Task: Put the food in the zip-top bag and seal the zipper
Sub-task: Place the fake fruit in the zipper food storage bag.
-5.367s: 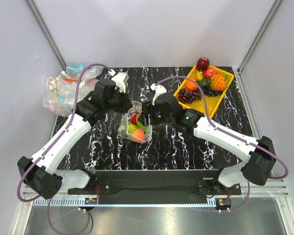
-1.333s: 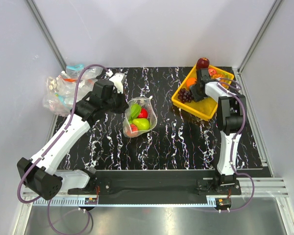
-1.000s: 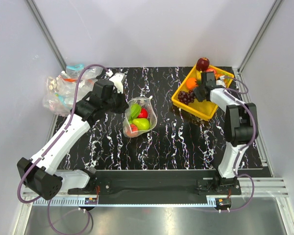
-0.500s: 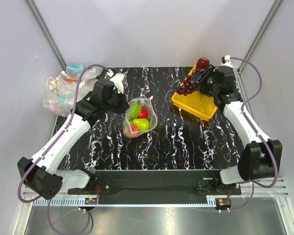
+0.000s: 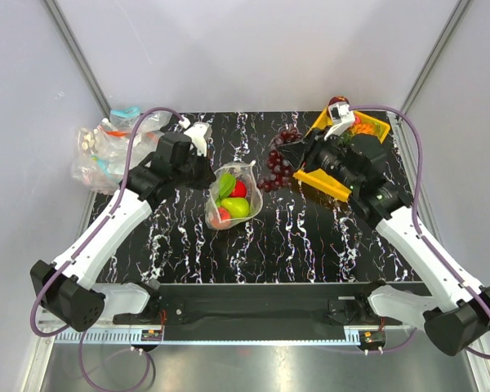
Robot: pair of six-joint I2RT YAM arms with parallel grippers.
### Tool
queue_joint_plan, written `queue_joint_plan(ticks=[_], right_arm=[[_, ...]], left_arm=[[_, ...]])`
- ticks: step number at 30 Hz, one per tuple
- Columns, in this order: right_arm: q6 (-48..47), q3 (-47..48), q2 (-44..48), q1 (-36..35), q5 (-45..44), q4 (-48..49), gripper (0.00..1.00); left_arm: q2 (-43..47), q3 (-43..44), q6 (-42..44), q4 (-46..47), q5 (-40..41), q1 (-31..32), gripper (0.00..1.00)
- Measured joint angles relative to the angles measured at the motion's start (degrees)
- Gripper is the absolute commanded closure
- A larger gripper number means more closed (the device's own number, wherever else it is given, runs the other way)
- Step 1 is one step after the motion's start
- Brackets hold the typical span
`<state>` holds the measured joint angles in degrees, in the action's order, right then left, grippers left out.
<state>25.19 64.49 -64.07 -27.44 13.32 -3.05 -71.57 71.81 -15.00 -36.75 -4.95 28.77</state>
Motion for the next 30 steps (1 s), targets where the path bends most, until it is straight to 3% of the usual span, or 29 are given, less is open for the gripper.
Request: queue_joint_plan(ticks=[14, 30], right_arm=[[-8.5, 0.9, -4.9, -13.3, 0.7, 1.5, 0.83], [-18.0, -3.8, -17.8, -22.2, -8.5, 9.5, 0.84]], left_arm=[[-0.6, 0.0, 0.0, 0.0, -1.9, -0.5, 1.0], [-0.5, 0.0, -1.6, 0.4, -7.2, -3.9, 1.0]])
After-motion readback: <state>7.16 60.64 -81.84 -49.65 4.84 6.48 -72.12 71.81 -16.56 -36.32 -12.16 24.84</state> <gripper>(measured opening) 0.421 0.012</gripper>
